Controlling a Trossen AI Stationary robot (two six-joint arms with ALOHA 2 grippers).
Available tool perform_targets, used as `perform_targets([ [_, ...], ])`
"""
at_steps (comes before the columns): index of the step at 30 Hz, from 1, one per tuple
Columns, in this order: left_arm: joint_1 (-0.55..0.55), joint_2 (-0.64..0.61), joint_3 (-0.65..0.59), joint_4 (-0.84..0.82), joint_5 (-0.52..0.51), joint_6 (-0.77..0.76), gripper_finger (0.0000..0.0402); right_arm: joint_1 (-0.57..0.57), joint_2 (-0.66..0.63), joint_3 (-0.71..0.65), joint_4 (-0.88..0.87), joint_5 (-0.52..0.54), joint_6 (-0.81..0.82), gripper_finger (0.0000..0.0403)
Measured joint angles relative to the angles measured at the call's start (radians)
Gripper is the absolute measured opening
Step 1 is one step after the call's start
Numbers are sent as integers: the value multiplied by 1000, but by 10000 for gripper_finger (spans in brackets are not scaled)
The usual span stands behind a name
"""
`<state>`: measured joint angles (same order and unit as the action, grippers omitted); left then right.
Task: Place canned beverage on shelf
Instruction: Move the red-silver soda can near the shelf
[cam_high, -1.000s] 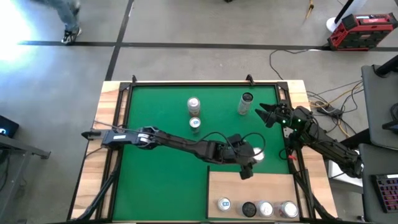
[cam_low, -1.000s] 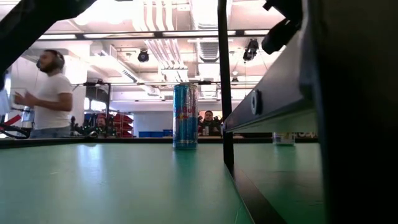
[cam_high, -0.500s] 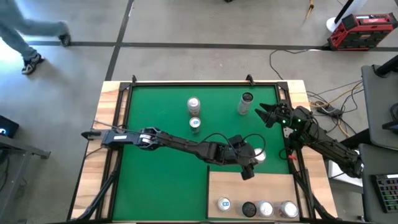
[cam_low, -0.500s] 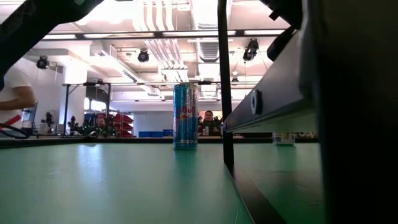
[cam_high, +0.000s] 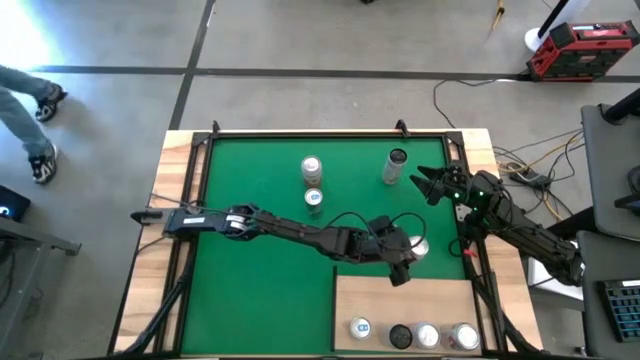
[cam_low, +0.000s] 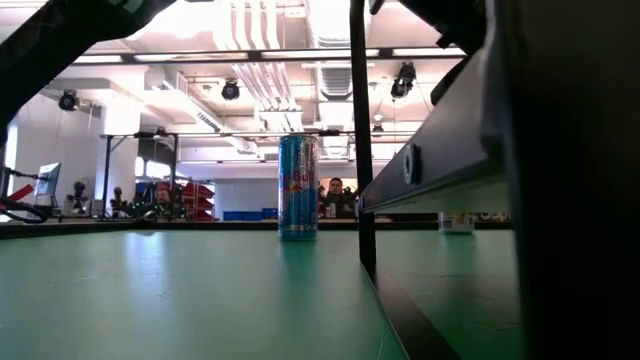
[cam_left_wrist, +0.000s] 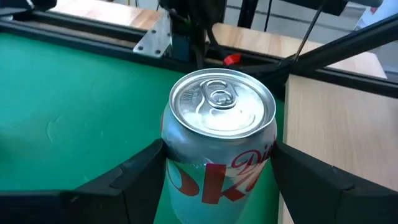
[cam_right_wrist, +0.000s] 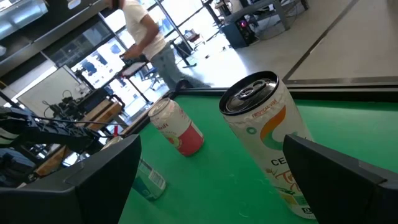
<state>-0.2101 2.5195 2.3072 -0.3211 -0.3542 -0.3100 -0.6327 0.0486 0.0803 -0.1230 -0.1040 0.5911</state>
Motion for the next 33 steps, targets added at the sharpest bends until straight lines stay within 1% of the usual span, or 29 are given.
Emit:
perform_targets([
  [10,10,4,-32,109,3,21,258,0,0,0,0,0,0,384],
  [20,23,6,-46,133,5,22,258,0,0,0,0,0,0,384],
  [33,29,16,-47,183,5,66,258,0,0,0,0,0,0,384],
])
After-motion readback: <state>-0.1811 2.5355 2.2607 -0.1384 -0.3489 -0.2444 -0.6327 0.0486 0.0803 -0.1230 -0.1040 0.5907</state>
